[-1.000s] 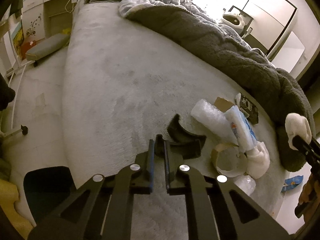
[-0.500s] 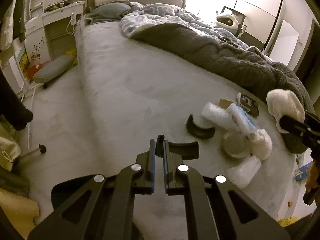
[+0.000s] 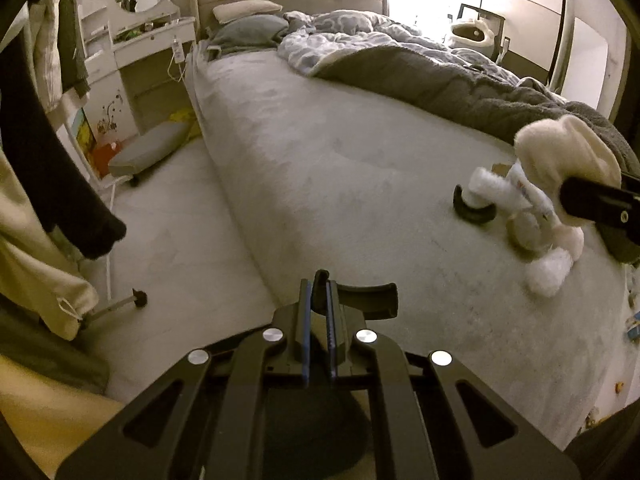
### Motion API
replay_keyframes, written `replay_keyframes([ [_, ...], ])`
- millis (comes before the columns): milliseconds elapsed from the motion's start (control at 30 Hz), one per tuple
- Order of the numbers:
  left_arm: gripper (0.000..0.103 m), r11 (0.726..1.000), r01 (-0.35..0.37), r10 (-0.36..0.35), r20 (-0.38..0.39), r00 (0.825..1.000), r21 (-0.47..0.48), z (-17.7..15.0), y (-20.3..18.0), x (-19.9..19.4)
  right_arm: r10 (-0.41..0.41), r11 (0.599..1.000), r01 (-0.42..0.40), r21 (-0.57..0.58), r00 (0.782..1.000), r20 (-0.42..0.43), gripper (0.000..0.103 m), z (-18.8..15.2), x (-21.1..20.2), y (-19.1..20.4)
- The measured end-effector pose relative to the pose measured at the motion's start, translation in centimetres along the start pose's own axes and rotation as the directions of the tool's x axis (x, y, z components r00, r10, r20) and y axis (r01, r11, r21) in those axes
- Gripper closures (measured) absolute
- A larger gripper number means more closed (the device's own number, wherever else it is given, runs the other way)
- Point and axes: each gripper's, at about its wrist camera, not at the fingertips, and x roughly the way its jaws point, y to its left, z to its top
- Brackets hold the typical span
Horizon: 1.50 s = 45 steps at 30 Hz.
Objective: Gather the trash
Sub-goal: 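Carry the tissue ball with the right tool and release it into the black bin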
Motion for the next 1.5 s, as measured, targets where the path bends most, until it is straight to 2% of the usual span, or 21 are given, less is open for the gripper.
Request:
replay_keyframes([
  [67,0.095,1.0,0.011,-0.011,-0.021,1.0,-0.012,-0.8,0.9,0.2,0.01,1.0,-0.01,-0.001,1.0,-0.011,0.054,-0.1,0.6,1.0],
  [267,0.095,0.999,-0.019,0.015,-0.089,0.996,-0.04,-3.4,3.9,1.3,0.067,0.997,-0.065,0.033,0.996,-0.061,0.054,-0.3,3.0,3.7],
  [533,0.095,0.993,-0.052,0.028,-0.215,0.976,-0.105,-7.3,7.7,4.4,0.085,0.996,-0.083,0.026,0.987,-0.136,0.054,-1.0,6.1,6.9],
  [667,0.095,0.993,-0.048,0.016,-0.279,0.96,-0.108,-9.1,8.4,5.8,0.098,0.995,-0.095,0.025,0.98,-0.171,0.054,-1.3,7.4,7.8],
  [867,0.095,0.983,-0.03,-0.045,-0.395,0.918,-0.181,-12.3,10.4,8.1,0.116,0.993,-0.112,0.029,0.966,-0.229,0.054,-1.9,10.0,9.3],
  [1000,0.094,0.976,-0.025,-0.072,-0.429,0.9,-0.216,-13.7,11.2,8.7,0.114,0.993,-0.109,0.034,0.958,-0.263,0.054,-2.1,11.7,10.0],
  [1100,0.078,0.977,-0.023,-0.076,-0.446,0.892,-0.211,-14.5,11.3,8.9,0.117,0.993,-0.11,0.04,0.951,-0.285,0.054,-2.3,12.7,10.5],
  [1167,0.056,0.978,-0.009,-0.085,-0.435,0.896,-0.211,-14.7,11.3,8.5,0.118,0.993,-0.111,0.04,0.948,-0.297,0.054,-2.4,13.3,10.8],
  [1333,0.04,0.975,0.017,-0.102,-0.382,0.918,-0.22,-14.1,12.0,6.8,0.107,0.994,-0.101,0.038,0.939,-0.328,0.054,-3.1,15.1,11.6],
  [1500,0.035,0.972,-0.003,-0.07,-0.306,0.949,-0.233,-13.3,13.5,4.1,0.108,0.994,-0.097,0.047,0.928,-0.358,0.054,-3.8,16.7,12.1],
])
